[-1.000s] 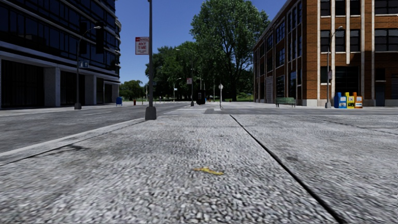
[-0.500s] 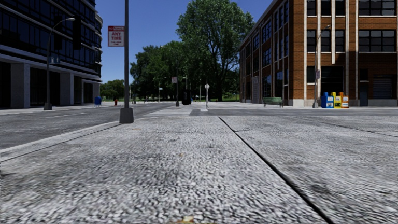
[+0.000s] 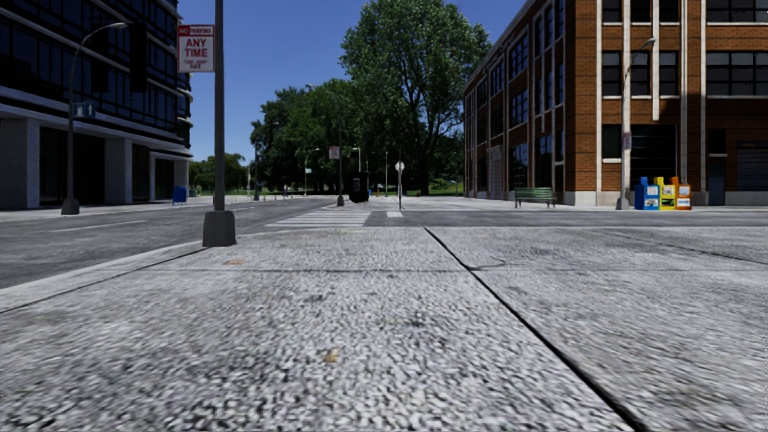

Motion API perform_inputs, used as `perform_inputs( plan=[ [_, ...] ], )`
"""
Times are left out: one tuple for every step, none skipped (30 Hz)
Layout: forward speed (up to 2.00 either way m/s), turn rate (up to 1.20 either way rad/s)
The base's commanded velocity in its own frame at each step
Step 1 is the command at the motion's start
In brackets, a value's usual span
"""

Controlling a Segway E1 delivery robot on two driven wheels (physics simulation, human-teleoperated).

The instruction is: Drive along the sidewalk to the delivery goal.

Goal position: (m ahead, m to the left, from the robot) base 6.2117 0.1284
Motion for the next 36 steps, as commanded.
perform_inputs(
  plan=[
    [2.0,0.0],
    [2.0,0.0],
    [2.0,0.0],
    [2.0,0.0],
    [2.0,0.0],
    [2.0,0.0],
    [2.0,0.0],
    [2.0,0.0],
    [2.0,0.0],
    [2.0,0.0],
    [2.0,0.0],
    [2.0,0.0],
    [2.0,0.0],
    [2.0,0.0],
    [2.0,0.0],
    [2.0,0.0],
    [2.0,0.0],
    [2.0,0.0],
    [2.0,0.0],
    [2.0,0.0],
    [2.0,0.0],
    [2.0,0.0],
    [2.0,0.0],
    [2.0,0.0],
    [2.0,0.0],
    [2.0,0.0],
    [2.0,0.0],
    [2.0,0.0],
    [2.0,0.0],
    [2.0,0.0],
    [2.0,0.0],
    [2.0,0.0],
    [2.0,0.0],
    [2.0,0.0],
    [2.0,0.0],
    [2.0,0.0]
  ],
)
